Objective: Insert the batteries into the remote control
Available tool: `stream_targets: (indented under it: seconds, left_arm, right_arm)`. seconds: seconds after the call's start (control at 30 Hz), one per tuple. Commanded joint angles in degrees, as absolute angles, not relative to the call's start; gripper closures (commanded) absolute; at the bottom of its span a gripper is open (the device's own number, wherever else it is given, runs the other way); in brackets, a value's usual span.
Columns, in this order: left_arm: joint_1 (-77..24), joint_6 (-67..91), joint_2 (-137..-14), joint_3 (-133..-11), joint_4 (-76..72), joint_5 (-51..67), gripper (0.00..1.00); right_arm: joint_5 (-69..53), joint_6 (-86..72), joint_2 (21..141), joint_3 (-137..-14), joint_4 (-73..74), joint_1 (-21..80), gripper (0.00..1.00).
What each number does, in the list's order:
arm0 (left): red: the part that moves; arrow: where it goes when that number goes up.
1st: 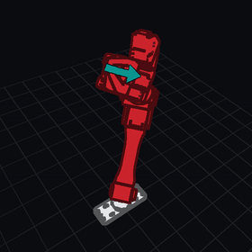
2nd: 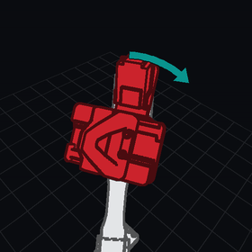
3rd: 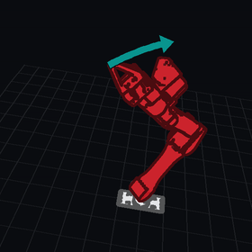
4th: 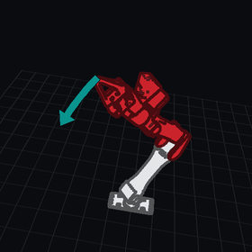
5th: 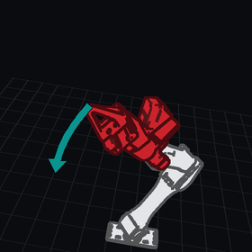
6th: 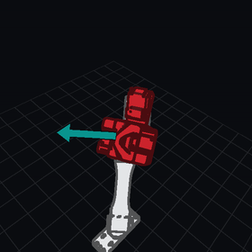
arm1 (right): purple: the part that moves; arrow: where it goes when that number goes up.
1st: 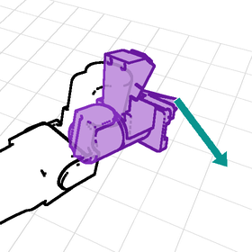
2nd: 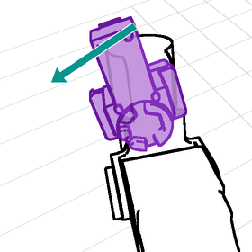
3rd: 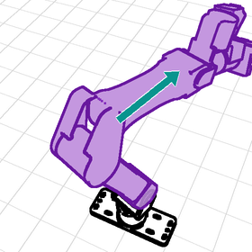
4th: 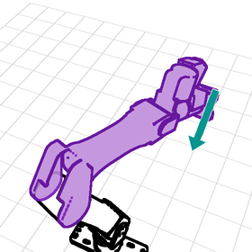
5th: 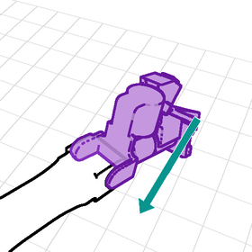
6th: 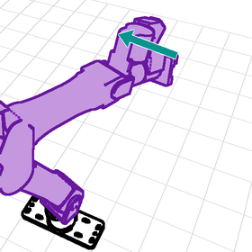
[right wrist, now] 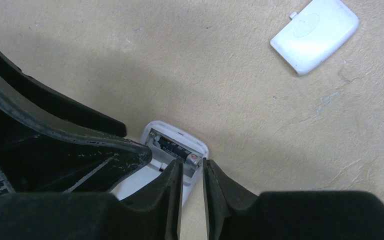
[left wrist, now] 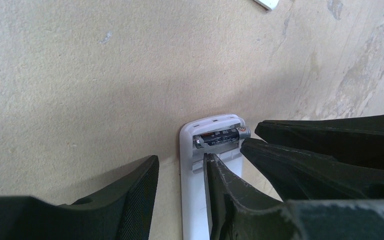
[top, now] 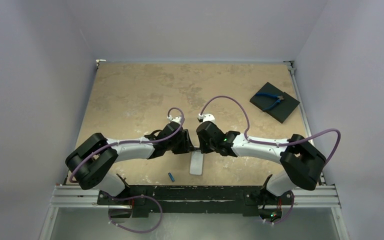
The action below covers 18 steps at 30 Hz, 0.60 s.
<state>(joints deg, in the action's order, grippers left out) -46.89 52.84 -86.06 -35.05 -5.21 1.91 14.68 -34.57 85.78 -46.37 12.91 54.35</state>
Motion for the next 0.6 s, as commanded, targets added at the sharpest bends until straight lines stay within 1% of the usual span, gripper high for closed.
stream_targets:
  seconds: [0.0,0.13,0.57]
  left_arm:
    - [-46.59,51.71,-87.11,-36.95,-7.5,2.97,0.62]
    - [-46.58,51.66,-87.66,-37.26,-7.25,2.91,0.64]
    - [-46.66,51.45,-90.23,-38.97,-7.18,2.89,0.64]
  right_arm:
    - [16.39,-35.76,83.33,-45.94,12.86,54.23,0.72]
    - [16.35,-35.85,83.17,-45.71,12.63,54.23,0.72]
    - [16.27,-36.04,82.03,-44.09,11.92,54.23,0.72]
